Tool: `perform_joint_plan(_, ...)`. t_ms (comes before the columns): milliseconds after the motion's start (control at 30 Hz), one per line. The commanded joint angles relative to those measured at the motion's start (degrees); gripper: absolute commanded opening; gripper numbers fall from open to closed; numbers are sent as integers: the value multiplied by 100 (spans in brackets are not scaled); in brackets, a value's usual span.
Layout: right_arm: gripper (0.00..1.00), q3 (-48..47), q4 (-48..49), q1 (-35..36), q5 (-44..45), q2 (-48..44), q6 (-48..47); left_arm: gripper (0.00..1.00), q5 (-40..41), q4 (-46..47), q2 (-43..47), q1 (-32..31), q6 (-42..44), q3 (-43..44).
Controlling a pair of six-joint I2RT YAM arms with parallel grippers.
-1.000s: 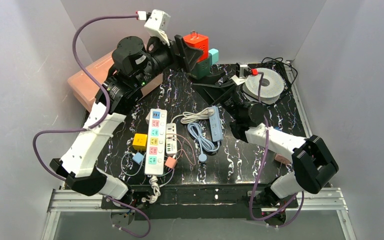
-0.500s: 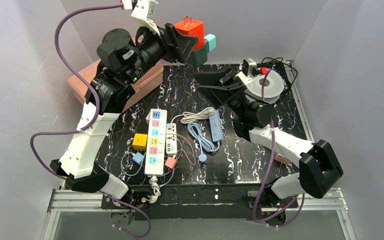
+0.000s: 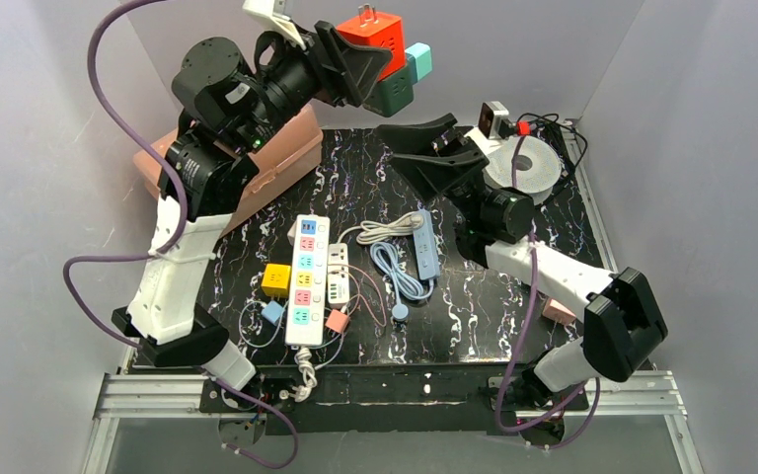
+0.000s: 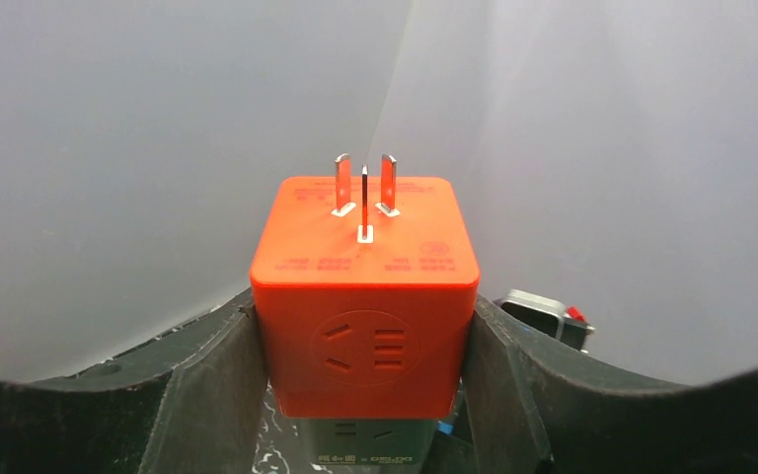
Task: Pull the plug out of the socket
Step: Remove the plug from the socket.
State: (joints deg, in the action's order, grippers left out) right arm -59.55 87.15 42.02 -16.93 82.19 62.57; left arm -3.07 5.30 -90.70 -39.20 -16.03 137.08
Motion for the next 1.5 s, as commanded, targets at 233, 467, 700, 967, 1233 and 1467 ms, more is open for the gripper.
perform_joint_plan(233, 92, -1162, 510, 19, 792, 819, 127, 0, -367, 771, 501, -2, -295, 120)
perform_joint_plan(467, 92, -1912, 512, 17, 1081, 1291, 413, 0, -383, 796, 676, -1, -239, -57)
perform_joint_plan(700, 88, -2260, 518, 23, 1118, 1453, 622, 0, -346, 864, 687, 0, -225, -164)
perform_joint_plan(967, 33, -2433, 520, 25, 948, 1485, 798, 0, -303, 967, 764, 0, -154, -411)
perform_joint_plan(1233, 1, -1816, 513, -92, 1088, 962, 637, 64, 98, 1005, 1333, -6, 199, -1468)
perform_joint_plan(1467, 1, -529, 491, -336, 741, 175, 599, 86, 51, 1007, 2127, 13, 825, -3020)
